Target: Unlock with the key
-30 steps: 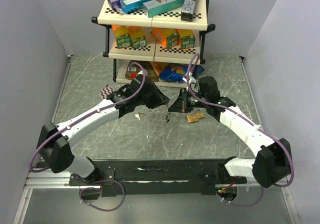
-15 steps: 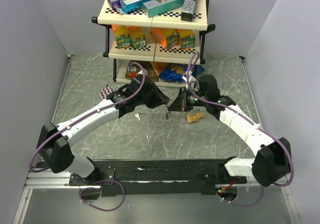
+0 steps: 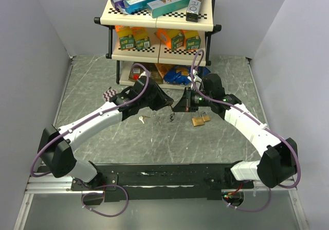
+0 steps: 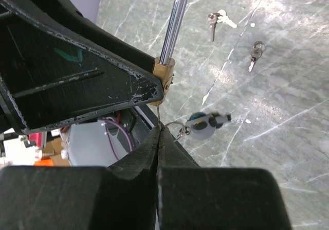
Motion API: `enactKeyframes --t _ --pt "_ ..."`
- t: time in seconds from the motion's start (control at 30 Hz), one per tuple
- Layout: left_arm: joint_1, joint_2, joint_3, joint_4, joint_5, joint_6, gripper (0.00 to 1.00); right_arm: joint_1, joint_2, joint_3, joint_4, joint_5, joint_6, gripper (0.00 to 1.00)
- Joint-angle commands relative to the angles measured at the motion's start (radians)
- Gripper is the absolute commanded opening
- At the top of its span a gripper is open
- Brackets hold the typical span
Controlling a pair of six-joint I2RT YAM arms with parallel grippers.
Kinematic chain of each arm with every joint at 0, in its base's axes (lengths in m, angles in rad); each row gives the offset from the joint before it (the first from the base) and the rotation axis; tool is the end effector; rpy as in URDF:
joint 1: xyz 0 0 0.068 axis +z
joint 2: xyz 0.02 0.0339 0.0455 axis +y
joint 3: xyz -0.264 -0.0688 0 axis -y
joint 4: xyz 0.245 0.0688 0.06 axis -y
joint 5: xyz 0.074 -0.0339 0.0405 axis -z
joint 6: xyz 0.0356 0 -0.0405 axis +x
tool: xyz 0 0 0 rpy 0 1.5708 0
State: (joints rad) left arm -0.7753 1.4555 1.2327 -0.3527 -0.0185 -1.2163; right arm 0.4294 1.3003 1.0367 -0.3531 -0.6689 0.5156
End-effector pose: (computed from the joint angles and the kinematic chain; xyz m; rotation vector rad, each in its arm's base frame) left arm 0.2388 -0.2331 0.3205 -0.5305 2.3122 -1.0696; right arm 0.2497 0.1386 0.3030 -0.3110 2.2961 1.2421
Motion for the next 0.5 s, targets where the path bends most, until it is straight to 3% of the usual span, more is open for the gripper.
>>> enactKeyframes --t 0.0,0.47 --pt "-0.007 -0.043 0.014 0.024 0.022 -0.025 0.01 -0.008 0.011 0.065 0.023 0.100 0.032 0.00" --pt "-0.007 -0.067 -0.042 0.087 0.023 -0.109 0.01 0.031 -0.021 0.036 0.091 0.202 0.067 0.00"
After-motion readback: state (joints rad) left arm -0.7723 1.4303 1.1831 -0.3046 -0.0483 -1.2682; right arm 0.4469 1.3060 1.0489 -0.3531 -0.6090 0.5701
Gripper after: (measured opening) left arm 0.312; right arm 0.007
